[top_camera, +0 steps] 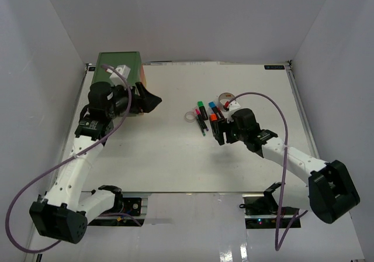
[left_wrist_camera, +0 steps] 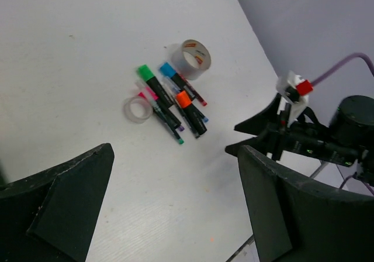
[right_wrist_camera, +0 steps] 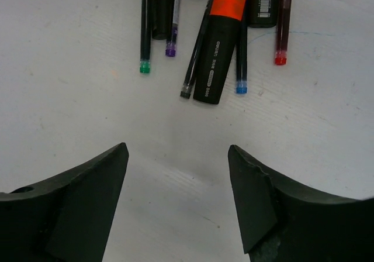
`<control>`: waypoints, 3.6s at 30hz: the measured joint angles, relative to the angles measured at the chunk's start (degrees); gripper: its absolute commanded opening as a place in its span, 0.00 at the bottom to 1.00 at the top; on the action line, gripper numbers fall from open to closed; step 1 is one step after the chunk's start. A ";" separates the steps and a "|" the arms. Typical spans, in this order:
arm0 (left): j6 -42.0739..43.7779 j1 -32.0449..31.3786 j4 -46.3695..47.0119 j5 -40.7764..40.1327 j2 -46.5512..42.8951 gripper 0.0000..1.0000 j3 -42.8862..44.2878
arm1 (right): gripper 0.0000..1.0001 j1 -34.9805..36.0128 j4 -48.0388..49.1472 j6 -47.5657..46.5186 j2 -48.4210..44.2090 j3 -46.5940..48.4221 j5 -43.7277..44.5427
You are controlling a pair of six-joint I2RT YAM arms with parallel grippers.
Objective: Sort the stationery into containers
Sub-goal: Pick up the pen from the center of the board, then place the pen in the drawer.
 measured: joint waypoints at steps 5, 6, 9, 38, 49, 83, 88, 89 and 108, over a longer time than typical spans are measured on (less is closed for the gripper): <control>0.50 -7.69 5.20 -2.82 7.98 0.98 3.63 | 0.50 0.90 3.17 0.17 7.19 3.74 5.86; 0.50 -7.85 5.57 -3.26 8.68 0.98 3.50 | 0.50 0.96 3.82 0.24 8.44 4.55 6.73; 0.68 -7.85 7.50 -5.09 9.66 0.98 1.25 | 0.44 1.07 5.31 0.31 12.48 7.30 8.83; 5.44 -7.82 7.82 -10.19 7.28 0.98 -4.52 | 0.40 1.18 7.69 3.15 27.91 11.37 12.15; 3.39 -7.82 7.82 -8.35 7.28 0.98 -4.52 | 0.17 1.40 8.09 1.95 24.90 10.54 12.28; -14.58 -28.44 14.23 -14.10 18.10 0.43 1.92 | 0.18 12.70 14.82 -6.01 -5.97 3.50 -5.27; -15.19 -28.46 14.25 -14.51 18.12 0.23 1.92 | 0.18 12.70 15.87 -5.75 -6.14 2.91 -5.46; -15.26 -28.48 14.32 -14.49 18.12 0.20 1.92 | 0.18 12.70 15.93 -5.68 -6.14 2.91 -5.46; -12.72 -28.50 13.99 -24.92 11.93 0.00 0.22 | 0.90 12.72 16.48 -4.28 -11.30 0.22 -4.68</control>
